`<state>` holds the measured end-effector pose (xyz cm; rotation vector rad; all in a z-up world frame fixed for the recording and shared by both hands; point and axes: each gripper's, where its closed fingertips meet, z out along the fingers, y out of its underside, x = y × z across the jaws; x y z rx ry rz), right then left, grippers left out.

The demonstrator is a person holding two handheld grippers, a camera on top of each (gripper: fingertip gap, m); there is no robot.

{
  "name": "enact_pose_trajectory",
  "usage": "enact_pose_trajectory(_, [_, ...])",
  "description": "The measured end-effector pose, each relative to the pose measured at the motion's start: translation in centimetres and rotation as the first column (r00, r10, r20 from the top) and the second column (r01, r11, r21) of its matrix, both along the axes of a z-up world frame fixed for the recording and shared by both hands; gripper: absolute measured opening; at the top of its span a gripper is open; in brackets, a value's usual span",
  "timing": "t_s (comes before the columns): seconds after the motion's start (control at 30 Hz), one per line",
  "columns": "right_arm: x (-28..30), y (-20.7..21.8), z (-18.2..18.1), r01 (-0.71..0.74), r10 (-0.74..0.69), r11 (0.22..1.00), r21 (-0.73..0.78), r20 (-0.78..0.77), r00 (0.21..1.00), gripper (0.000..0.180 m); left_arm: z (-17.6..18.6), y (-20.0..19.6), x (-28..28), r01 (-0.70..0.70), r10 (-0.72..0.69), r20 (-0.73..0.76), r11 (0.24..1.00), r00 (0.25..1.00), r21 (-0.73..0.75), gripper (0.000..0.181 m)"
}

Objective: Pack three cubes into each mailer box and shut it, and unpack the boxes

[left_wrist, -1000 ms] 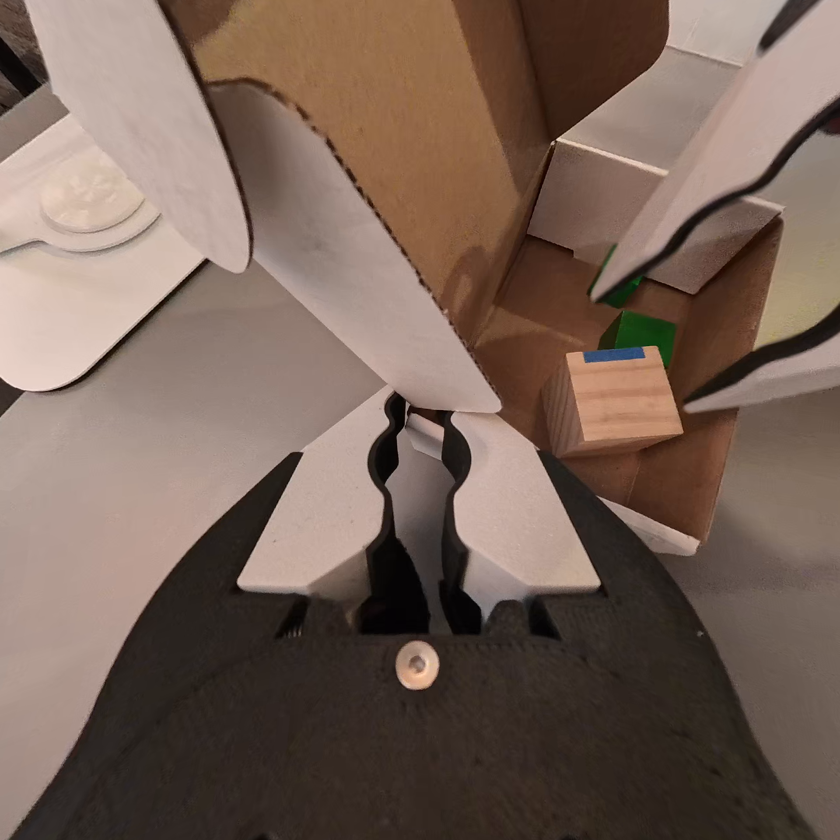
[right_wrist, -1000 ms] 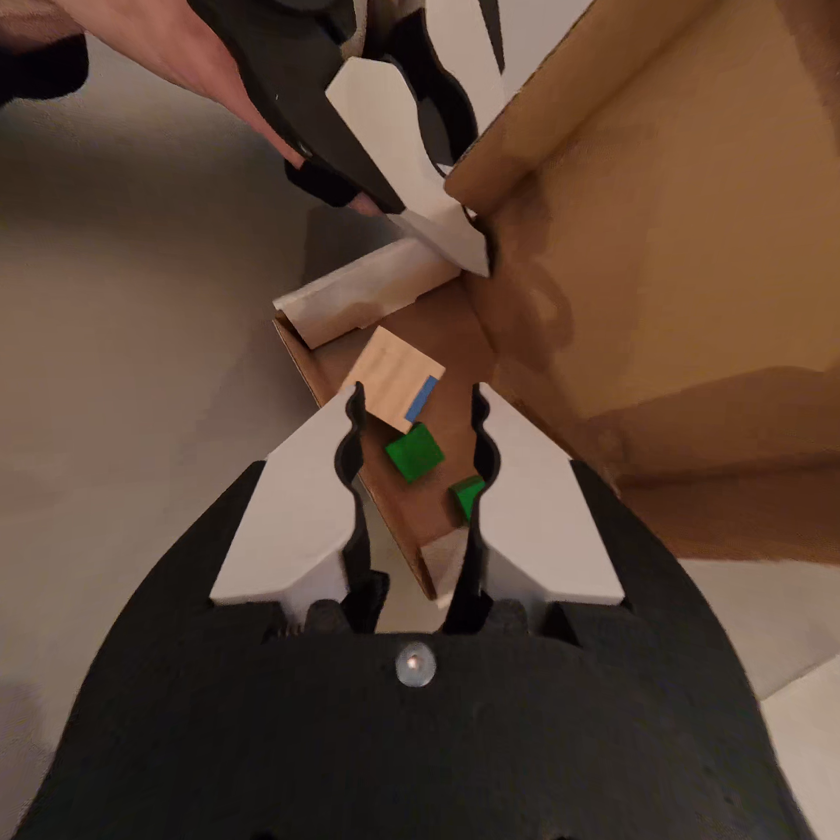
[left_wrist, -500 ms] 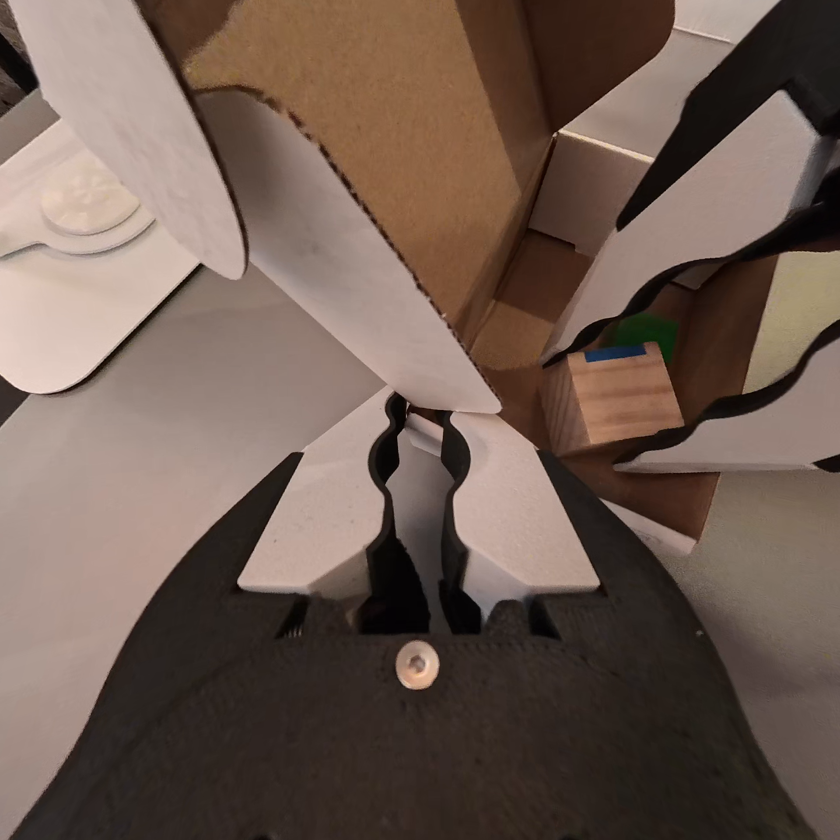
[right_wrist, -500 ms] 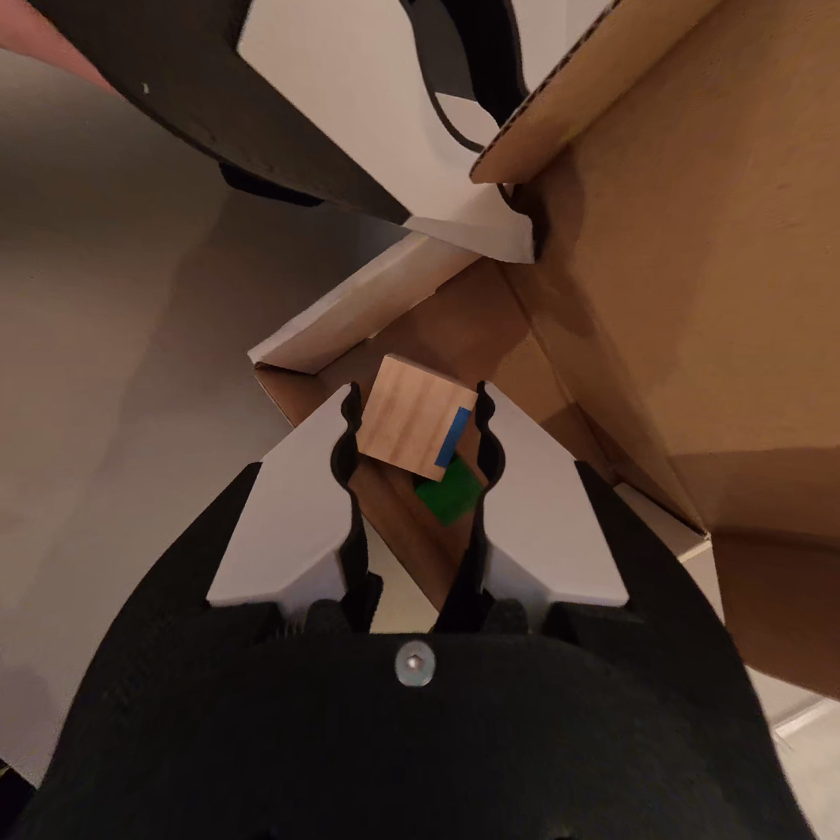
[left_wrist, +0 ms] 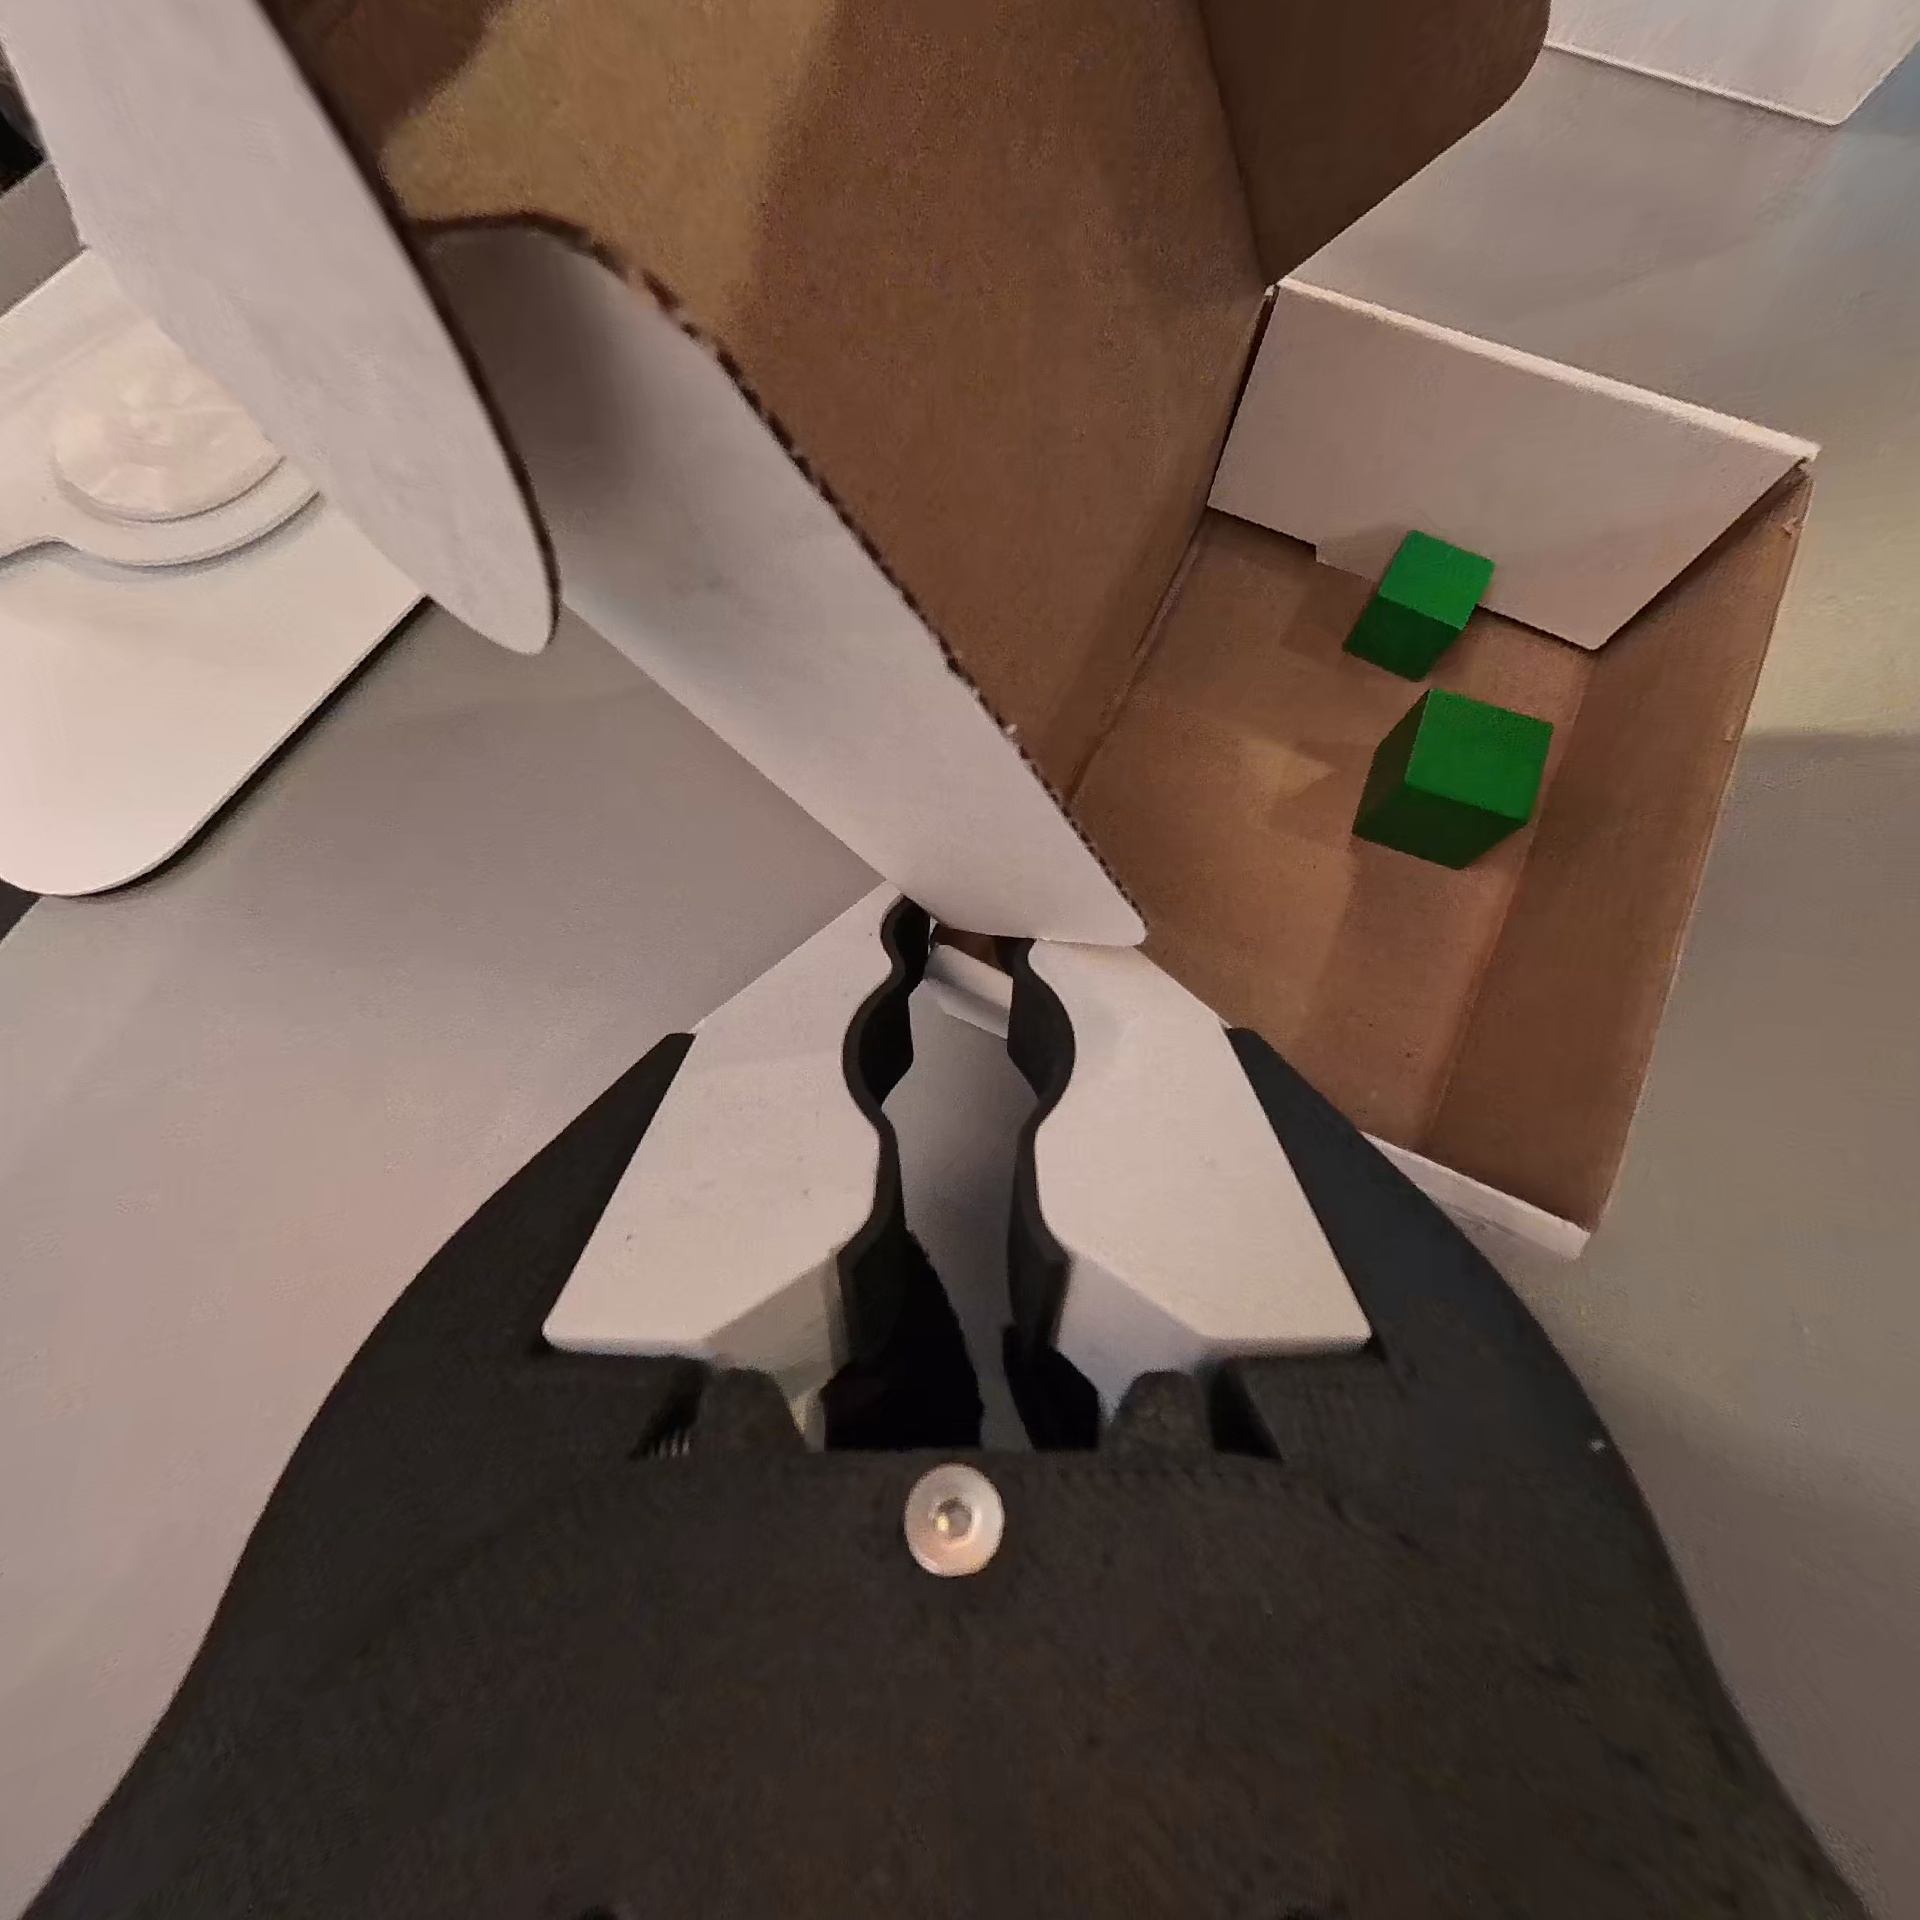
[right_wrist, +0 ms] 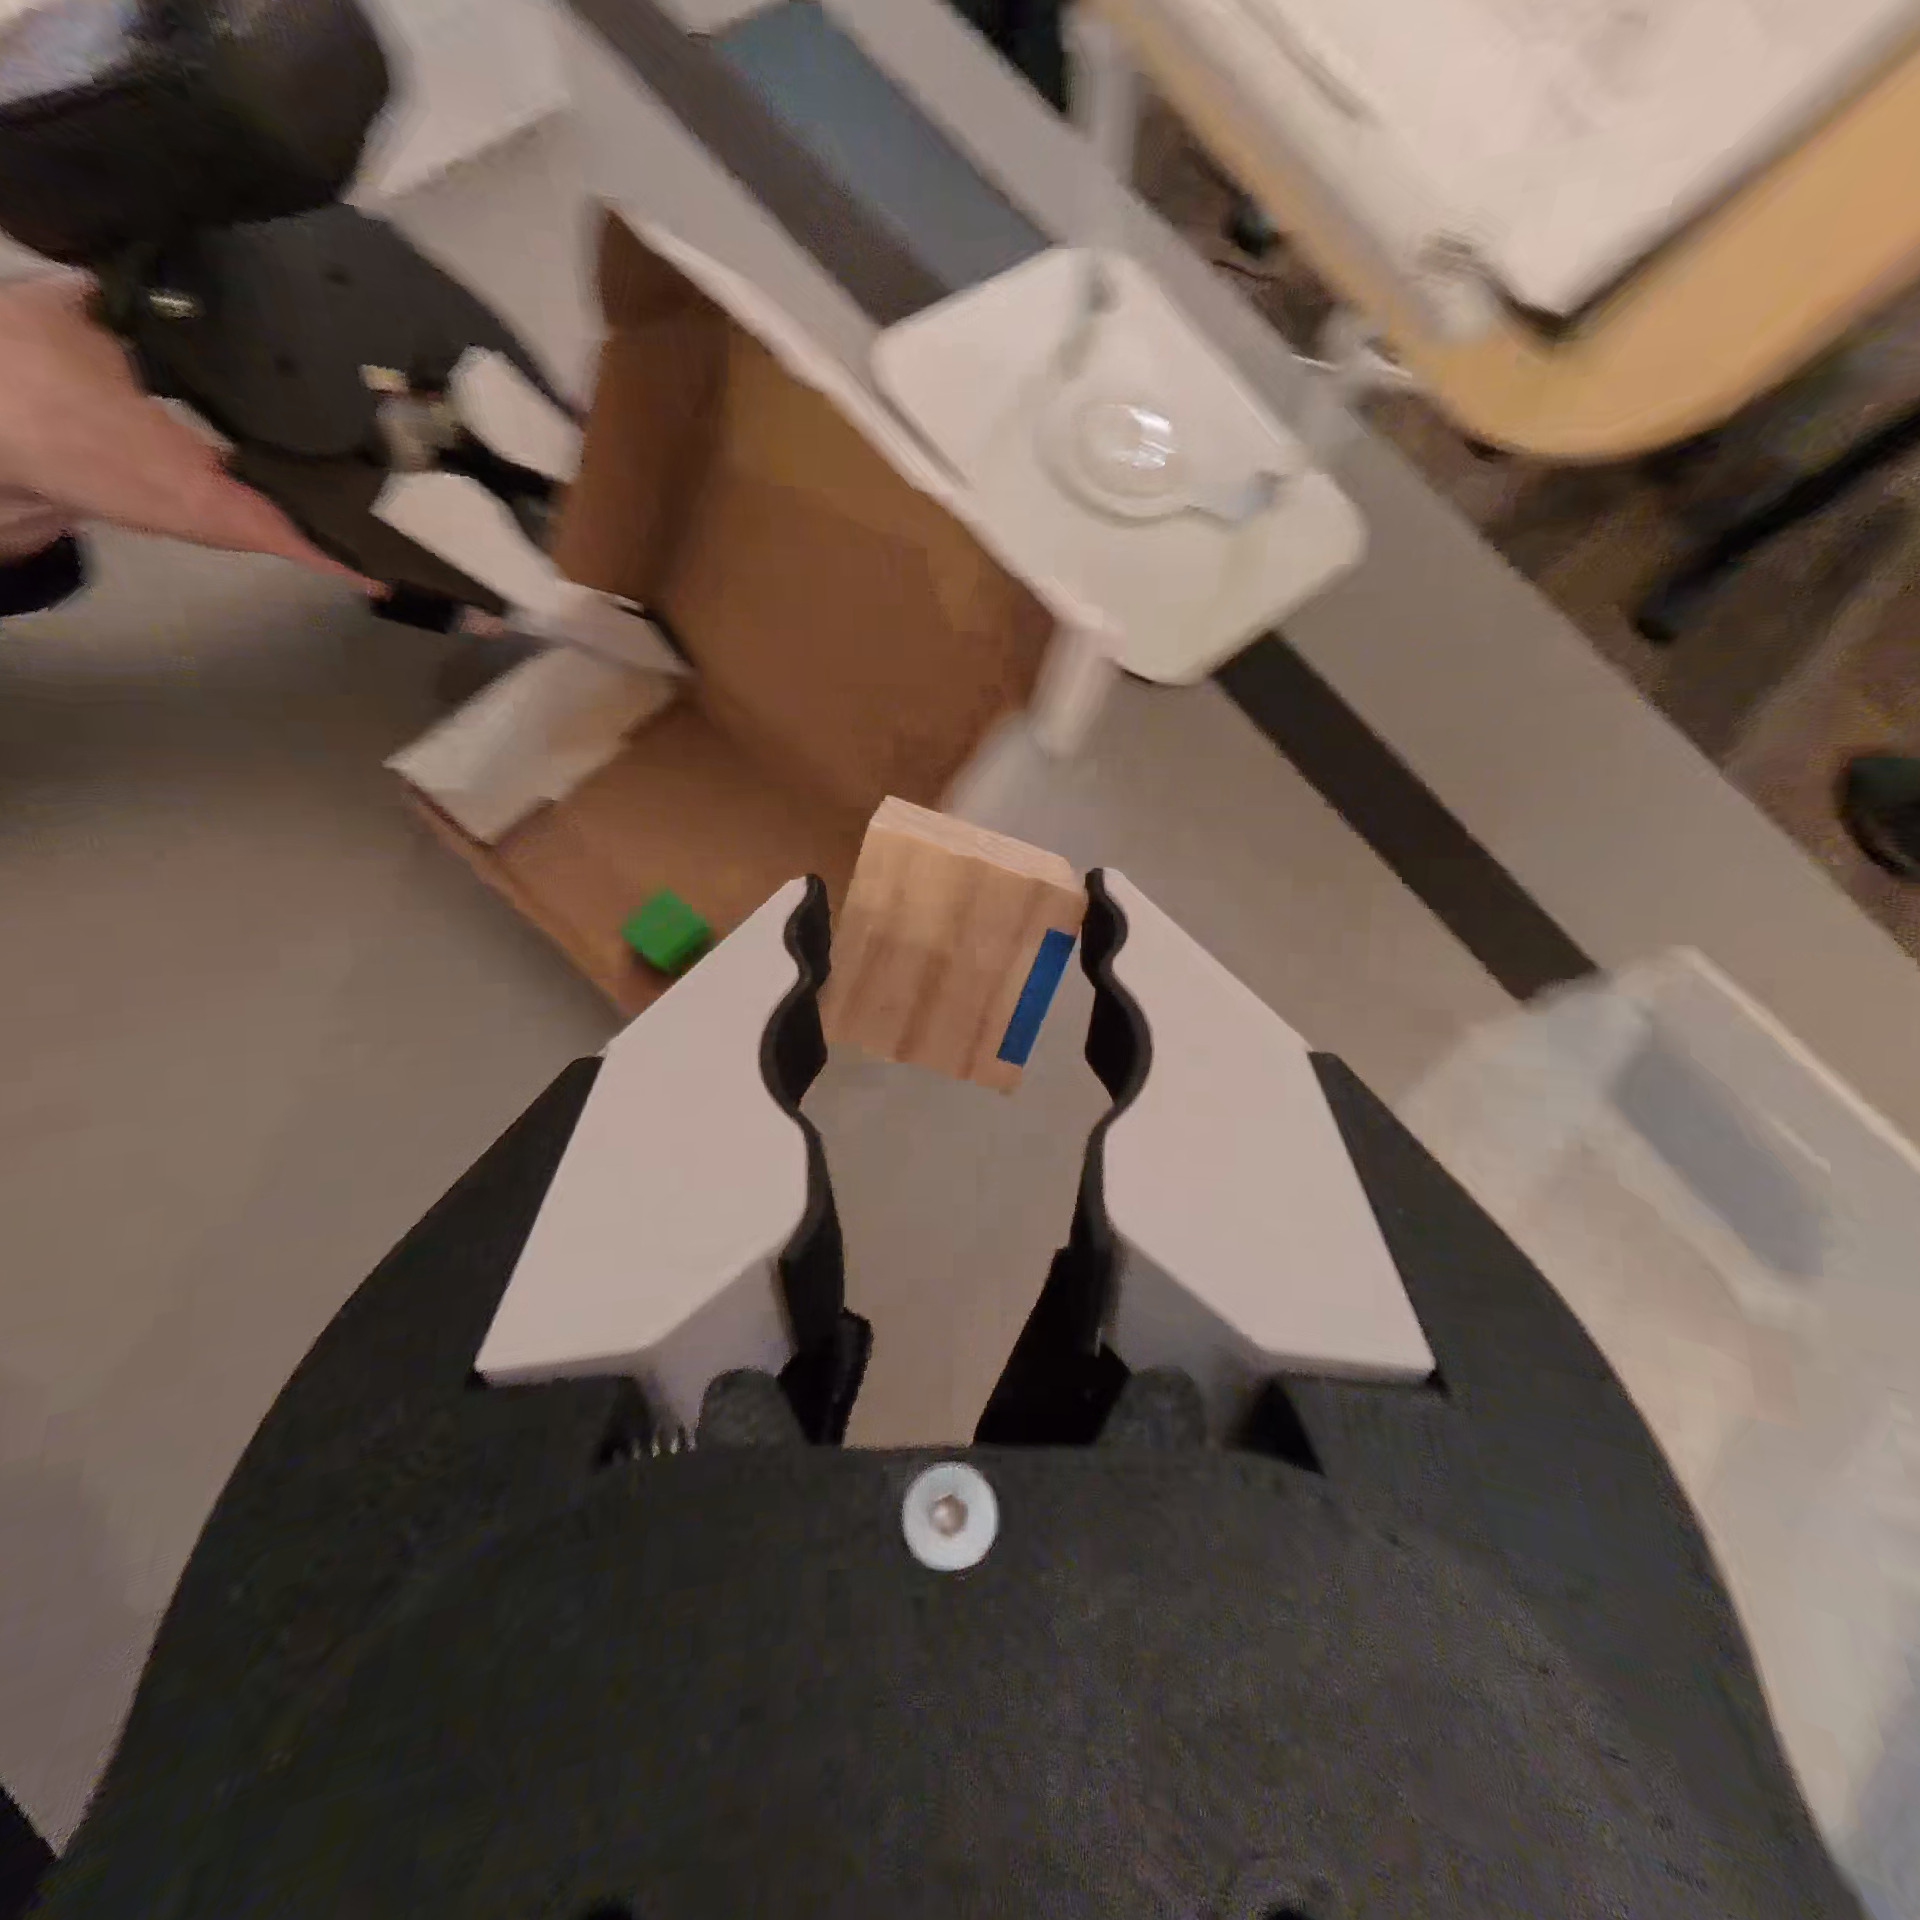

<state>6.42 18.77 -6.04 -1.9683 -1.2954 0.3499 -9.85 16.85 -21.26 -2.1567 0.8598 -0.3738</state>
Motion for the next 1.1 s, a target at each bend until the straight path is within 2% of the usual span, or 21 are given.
enact_pose_trajectory(0.03, [2.8, 1.7, 0.7, 0.061, -0.061, 0.998, 0.009, 0.016, 0.998, 0.048, 0.0, 0.0, 0.0, 0.000, 0.000, 0.001, 1.000, 1.000, -0.001, 0.010])
enact_pose_trajectory(0.13, [11.5, 6.4, 0.2, 0.242, -0.241, 0.970, 0.000, 0.110, 0.964, 0.048, 0.0, 0.0, 0.1, 0.001, -0.001, 0.007, 1.000, 1.000, -0.003, 0.011])
enact_pose_trajectory(0.3, [20.1, 10.5, -6.1, 0.411, -0.372, 0.901, -0.136, 0.244, 0.896, 0.047, 0.0, 0.0, 0.2, 0.001, -0.001, 0.004, 1.000, 1.000, -0.003, 0.011])
enact_pose_trajectory(0.47, [21.2, 10.5, -13.0, 0.430, -0.321, 0.866, -0.255, 0.375, 0.870, 0.048, 0.0, 0.0, 0.2, 0.000, 0.000, 0.009, 1.000, 1.000, -0.006, 0.010])
enact_pose_trajectory(0.7, [21.5, 10.3, -16.5, 0.467, -0.301, 0.841, -0.274, 0.480, 0.824, 0.049, 0.0, 0.0, 0.3, 0.001, -0.001, 0.012, 1.000, 1.000, -0.007, 0.010])
enact_pose_trajectory(0.83, [21.2, 10.2, -16.3, 0.471, -0.319, 0.842, -0.264, 0.460, 0.829, 0.055, 0.0, 0.0, 0.3, 0.002, -0.001, 0.015, 1.000, 1.000, -0.009, 0.010])
enact_pose_trajectory(0.9, [21.4, 10.3, -14.9, 0.475, -0.342, 0.851, -0.224, 0.450, 0.825, 0.058, 0.0, 0.0, 0.3, 0.001, -0.001, 0.017, 1.000, 1.000, -0.010, 0.010])
enact_pose_trajectory(1.03, [21.7, 10.3, -8.5, 0.473, -0.424, 0.881, -0.004, 0.438, 0.793, 0.066, 0.0, -0.1, 0.3, 0.000, 0.000, 0.018, 1.000, 1.000, -0.013, 0.010])
enact_pose_trajectory(1.1, [19.2, 9.1, -4.2, 0.397, -0.407, 0.911, 0.108, 0.389, 0.827, 0.060, 0.0, 0.0, 0.3, 0.000, 0.001, 0.018, 1.000, 1.000, -0.014, 0.010])
